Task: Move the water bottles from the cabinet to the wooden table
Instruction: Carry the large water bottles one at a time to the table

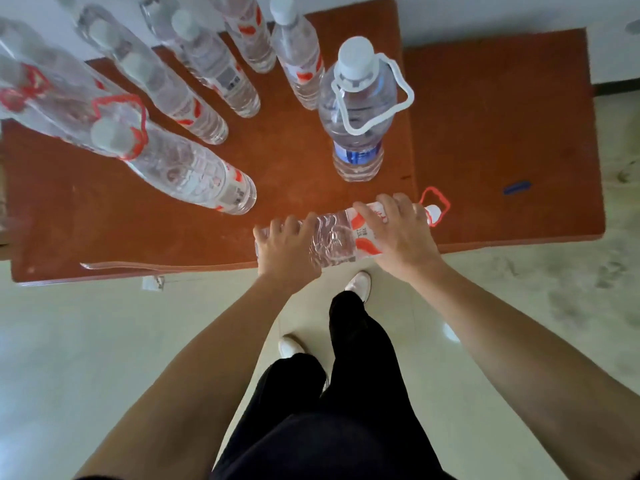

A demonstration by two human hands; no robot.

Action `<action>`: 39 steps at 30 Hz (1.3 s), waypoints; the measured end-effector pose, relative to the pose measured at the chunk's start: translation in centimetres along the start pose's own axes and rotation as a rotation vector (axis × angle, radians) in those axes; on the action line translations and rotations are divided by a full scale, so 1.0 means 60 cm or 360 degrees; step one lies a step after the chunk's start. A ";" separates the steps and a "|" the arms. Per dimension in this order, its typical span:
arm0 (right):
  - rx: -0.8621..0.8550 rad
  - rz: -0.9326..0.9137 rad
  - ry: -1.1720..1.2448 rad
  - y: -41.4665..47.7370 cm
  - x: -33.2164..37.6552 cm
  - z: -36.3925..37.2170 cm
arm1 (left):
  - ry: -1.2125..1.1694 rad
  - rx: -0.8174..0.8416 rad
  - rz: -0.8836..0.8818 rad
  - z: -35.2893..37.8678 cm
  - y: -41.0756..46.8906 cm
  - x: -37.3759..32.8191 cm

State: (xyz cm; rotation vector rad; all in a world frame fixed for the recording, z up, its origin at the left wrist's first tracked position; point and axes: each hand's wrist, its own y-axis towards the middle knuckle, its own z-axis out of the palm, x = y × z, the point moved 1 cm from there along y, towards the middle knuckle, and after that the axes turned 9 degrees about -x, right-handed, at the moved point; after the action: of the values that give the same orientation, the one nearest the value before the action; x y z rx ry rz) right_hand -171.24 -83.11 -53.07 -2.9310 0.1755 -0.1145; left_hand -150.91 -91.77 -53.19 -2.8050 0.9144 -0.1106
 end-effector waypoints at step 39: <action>-0.0953 -0.2998 0.0806 -0.675 1.759 -0.332 | 0.0939 -0.0989 -0.2651 -0.243 -1.707 0.679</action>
State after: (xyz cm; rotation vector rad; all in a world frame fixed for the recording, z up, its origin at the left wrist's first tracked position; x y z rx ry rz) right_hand -64.09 -60.93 -18.42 -2.1745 -2.6800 -1.1004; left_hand -60.88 -36.99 -17.72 -3.1388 -1.8150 -0.9740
